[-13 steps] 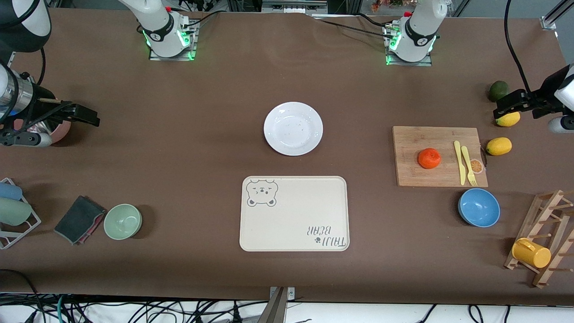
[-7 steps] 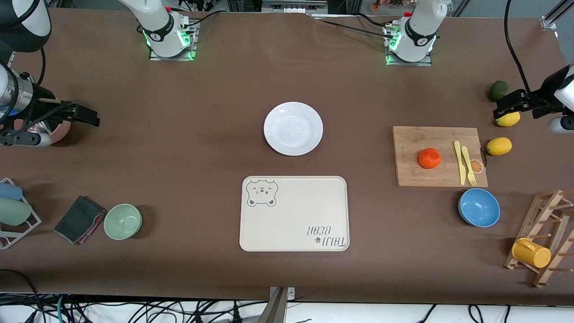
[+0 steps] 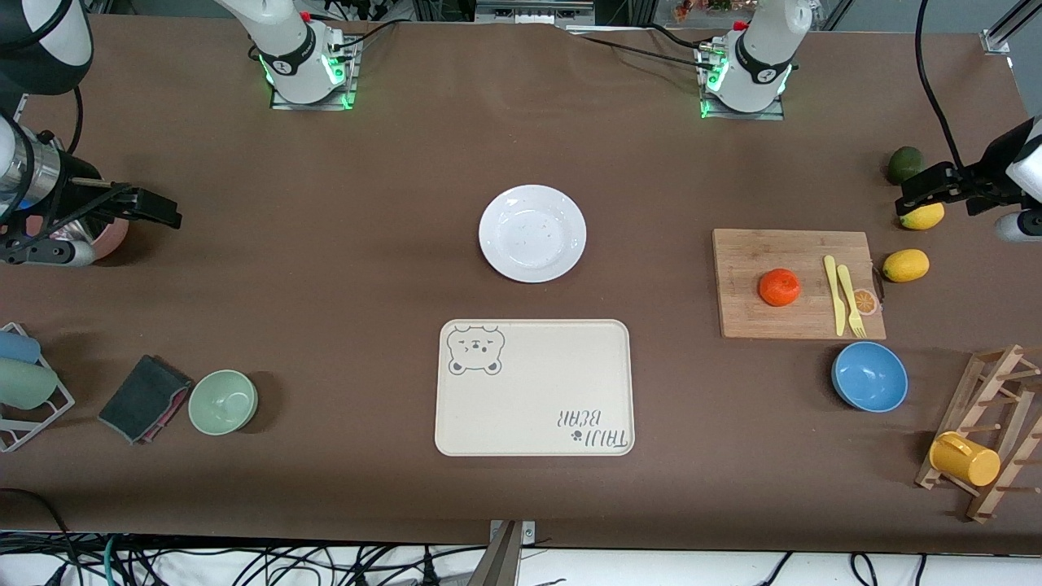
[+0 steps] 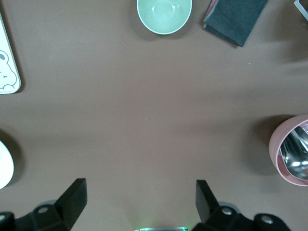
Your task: Place orange and plate with both arms
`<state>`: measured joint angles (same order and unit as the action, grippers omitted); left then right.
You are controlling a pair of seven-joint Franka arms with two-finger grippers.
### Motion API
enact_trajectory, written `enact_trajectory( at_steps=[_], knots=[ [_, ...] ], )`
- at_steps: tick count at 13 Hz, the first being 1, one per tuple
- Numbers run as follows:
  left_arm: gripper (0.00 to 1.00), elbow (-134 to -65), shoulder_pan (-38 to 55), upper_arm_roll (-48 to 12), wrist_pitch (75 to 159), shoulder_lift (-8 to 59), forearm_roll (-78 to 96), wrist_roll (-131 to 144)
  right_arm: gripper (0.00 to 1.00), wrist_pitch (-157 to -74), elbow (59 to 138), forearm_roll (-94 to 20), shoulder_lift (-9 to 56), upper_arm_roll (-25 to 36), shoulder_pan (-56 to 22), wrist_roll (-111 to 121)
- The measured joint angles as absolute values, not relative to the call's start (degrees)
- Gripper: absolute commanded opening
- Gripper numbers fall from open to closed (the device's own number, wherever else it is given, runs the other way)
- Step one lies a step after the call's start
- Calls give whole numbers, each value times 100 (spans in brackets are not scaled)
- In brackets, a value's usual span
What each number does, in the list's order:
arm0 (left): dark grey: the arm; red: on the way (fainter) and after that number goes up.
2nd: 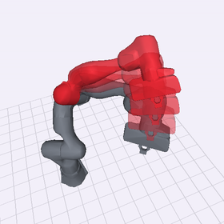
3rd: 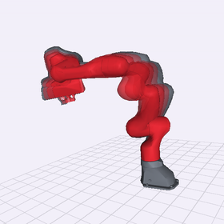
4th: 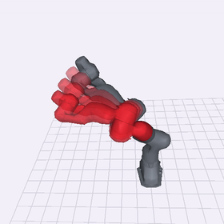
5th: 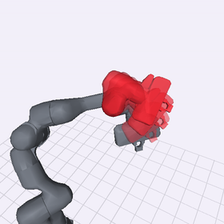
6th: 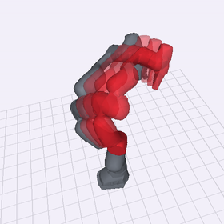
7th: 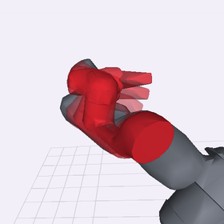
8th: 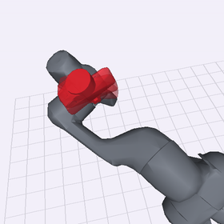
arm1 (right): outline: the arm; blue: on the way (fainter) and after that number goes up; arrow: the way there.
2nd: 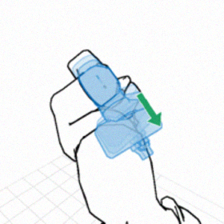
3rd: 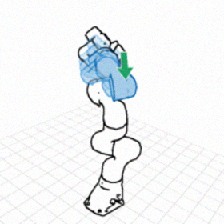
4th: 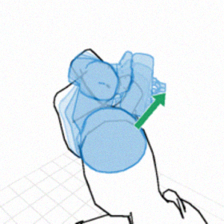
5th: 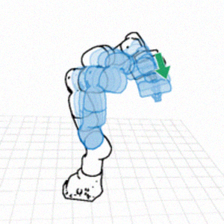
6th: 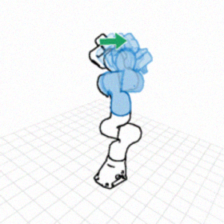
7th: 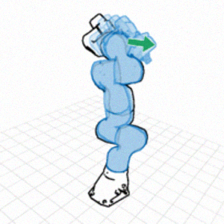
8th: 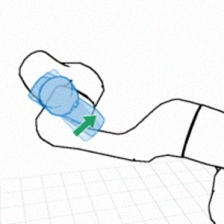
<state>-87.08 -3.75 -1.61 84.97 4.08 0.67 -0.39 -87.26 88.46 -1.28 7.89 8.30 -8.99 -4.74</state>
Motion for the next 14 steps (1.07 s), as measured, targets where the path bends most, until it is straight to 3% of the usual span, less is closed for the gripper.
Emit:
enact_trajectory(
  at_steps=[14],
  knots=[
    [100, -8711, -377, -161, 8590, 447, 67, -39, 100, -8694, 8846, -128, 787, 830, -898, -475]
  ],
)
